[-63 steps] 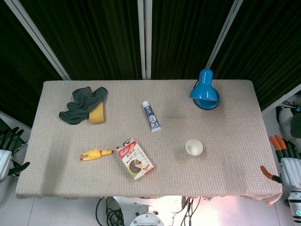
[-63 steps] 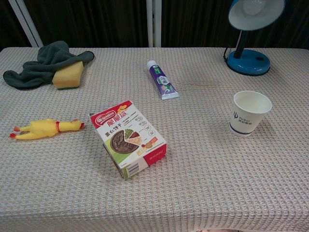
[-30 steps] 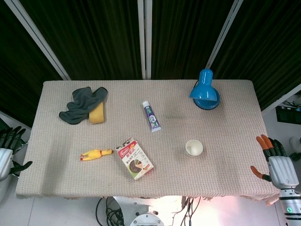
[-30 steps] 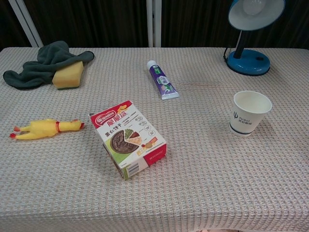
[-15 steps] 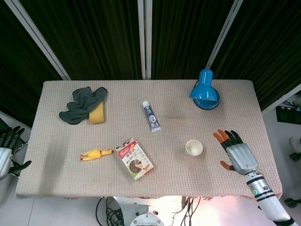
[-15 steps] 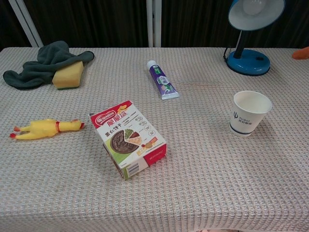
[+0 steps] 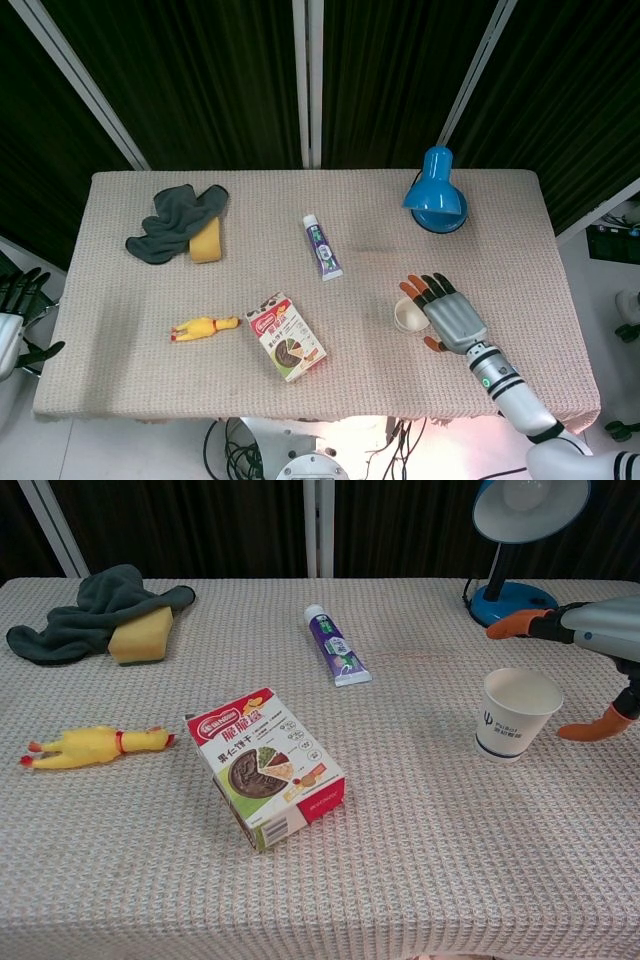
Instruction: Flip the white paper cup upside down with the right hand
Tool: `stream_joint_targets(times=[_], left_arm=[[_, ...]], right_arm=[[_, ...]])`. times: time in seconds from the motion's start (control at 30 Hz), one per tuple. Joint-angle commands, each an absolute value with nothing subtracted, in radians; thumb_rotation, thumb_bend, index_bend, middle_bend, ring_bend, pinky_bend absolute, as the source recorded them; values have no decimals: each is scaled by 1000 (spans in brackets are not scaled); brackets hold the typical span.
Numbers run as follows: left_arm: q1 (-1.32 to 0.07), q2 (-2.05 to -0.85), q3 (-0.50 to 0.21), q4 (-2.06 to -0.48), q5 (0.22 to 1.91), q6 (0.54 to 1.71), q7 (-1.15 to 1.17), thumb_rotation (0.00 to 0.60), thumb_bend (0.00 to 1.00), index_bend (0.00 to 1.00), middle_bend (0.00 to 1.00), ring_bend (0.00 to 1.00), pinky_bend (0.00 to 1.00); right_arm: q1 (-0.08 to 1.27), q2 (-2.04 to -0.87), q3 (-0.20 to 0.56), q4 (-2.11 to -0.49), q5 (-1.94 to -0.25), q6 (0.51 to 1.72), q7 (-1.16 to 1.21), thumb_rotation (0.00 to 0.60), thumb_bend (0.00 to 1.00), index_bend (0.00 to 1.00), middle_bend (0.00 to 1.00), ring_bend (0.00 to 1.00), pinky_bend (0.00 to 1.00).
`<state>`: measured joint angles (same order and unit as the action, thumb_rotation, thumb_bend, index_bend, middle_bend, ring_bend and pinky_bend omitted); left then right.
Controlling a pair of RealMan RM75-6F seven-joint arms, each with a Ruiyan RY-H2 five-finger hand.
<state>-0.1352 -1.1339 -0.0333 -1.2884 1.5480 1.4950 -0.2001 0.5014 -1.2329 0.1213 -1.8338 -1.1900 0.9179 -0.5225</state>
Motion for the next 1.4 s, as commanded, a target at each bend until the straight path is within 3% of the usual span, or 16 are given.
stream_joint_targets(times=[0.03, 0.43, 0.8, 1.4], left_arm=[[-136, -1133, -33, -1289, 1547, 1494, -200, 600, 57, 44, 26, 0, 56], [-132, -1142, -32, -1266, 1537, 1484, -234, 600, 57, 44, 26, 0, 56], [-130, -1147, -31, -1252, 1527, 1474, -247, 600, 57, 44, 27, 0, 57], [-133, -1148, -30, -1240, 1529, 1466, -265, 600, 57, 44, 26, 0, 57]], right_arm=[[518, -1248, 115, -1823, -1168, 913, -542, 600, 175, 0, 24, 0, 0], [553, -1284, 84, -1792, -1152, 933, -565, 600, 176, 17, 44, 0, 0], [583, -1323, 78, -1752, -1148, 941, -546, 600, 176, 209, 38, 0, 0], [592, -1331, 62, -1733, -1149, 984, -544, 600, 177, 335, 34, 0, 0]])
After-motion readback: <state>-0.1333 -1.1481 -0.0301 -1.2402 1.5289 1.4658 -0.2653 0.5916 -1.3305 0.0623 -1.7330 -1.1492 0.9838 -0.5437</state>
